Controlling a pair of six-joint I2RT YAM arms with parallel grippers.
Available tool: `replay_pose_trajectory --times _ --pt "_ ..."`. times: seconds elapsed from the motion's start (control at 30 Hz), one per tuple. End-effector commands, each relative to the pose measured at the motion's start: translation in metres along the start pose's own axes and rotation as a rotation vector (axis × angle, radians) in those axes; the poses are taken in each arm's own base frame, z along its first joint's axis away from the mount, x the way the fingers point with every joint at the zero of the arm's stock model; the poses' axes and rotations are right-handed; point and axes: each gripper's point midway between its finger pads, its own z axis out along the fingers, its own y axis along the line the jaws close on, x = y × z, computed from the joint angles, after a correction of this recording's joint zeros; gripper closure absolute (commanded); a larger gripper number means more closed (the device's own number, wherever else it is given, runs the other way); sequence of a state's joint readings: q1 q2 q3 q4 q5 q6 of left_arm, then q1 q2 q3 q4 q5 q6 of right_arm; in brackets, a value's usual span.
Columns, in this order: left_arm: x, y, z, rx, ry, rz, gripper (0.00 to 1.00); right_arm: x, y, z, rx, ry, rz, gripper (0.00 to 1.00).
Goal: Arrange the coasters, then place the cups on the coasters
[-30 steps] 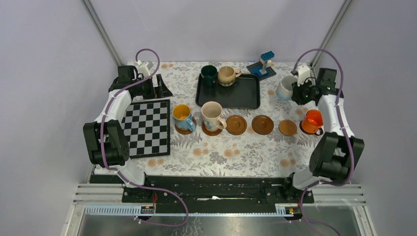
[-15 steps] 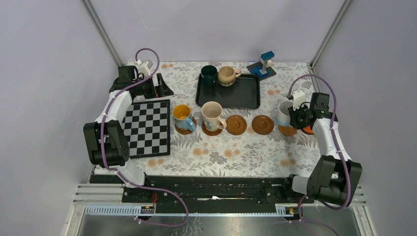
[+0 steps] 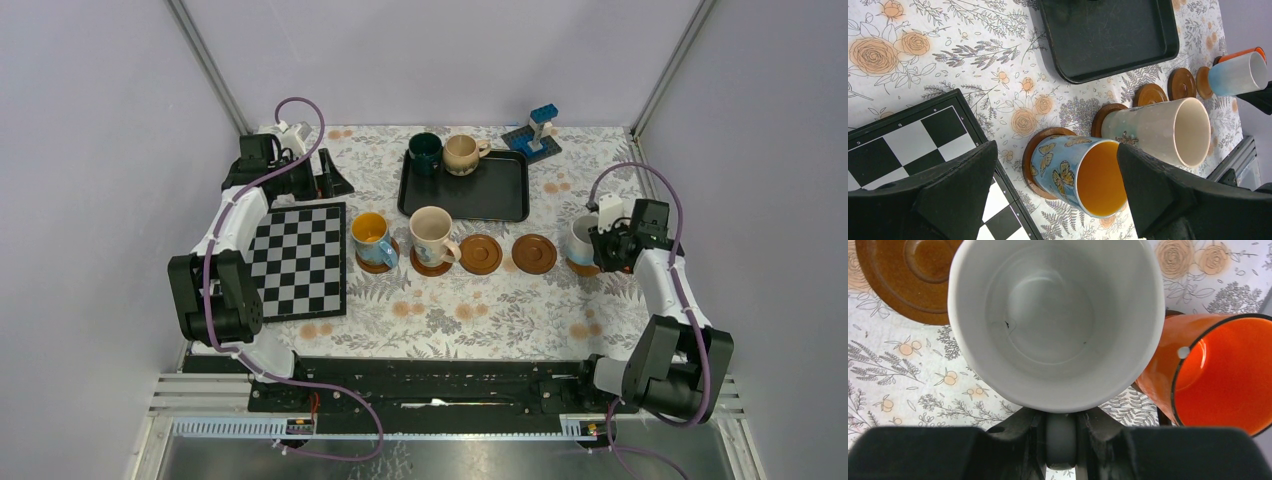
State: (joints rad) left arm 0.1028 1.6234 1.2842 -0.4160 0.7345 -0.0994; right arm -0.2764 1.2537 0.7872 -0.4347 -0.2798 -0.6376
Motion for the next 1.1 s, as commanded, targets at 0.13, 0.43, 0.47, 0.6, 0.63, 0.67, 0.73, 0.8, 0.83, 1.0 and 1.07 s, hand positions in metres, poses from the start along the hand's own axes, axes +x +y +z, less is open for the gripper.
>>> replay_pose_trajectory --times 0.13,0.43,0.47,0.6,0.63,0.67,0.73,0.8,0.83,1.0,1.07 --pt "-0.016 -0.015 -0.007 0.034 -0.055 0.063 0.01 -0.02 -0.018 -0.006 0.04 -0.13 0.01 1.0" --pt "-0.016 -0.014 -0.006 0.041 -0.051 0.056 0.01 -0.006 -0.021 0.001 0.039 -0.136 -0.004 1.0" --pt "-0.017 -0.014 -0.006 0.04 -0.051 0.057 0.01 -0.006 -0.022 0.001 0.042 -0.139 -0.006 1.0" --pt "-0.016 -0.014 -0.006 0.04 -0.05 0.055 0.01 -0.003 -0.026 0.004 0.048 -0.136 0.0 1.0" --pt "-0.016 -0.014 -0.006 0.04 -0.051 0.054 0.01 -0.002 -0.026 0.005 0.046 -0.136 0.003 1.0" --pt "-0.016 -0.014 -0.006 0.04 -0.051 0.054 0.01 -0.001 -0.027 0.005 0.045 -0.137 0.002 1.0" --pt "-0.015 -0.014 -0.005 0.04 -0.049 0.052 0.01 0.0 -0.026 0.007 0.042 -0.135 0.0 1.0" --pt "-0.015 -0.013 -0.005 0.038 -0.048 0.049 0.01 0.002 -0.026 0.008 0.038 -0.133 -0.001 1.0" --pt "-0.016 -0.014 -0.006 0.038 -0.05 0.049 0.01 0.003 -0.025 0.008 0.035 -0.131 0.0 1.0" --pt "-0.015 -0.013 -0.005 0.04 -0.047 0.045 0.01 0.006 -0.024 0.012 0.028 -0.123 -0.001 1.0" --pt "-0.014 -0.013 -0.004 0.038 -0.046 0.044 0.01 0.007 -0.024 0.013 0.029 -0.121 -0.001 0.98"
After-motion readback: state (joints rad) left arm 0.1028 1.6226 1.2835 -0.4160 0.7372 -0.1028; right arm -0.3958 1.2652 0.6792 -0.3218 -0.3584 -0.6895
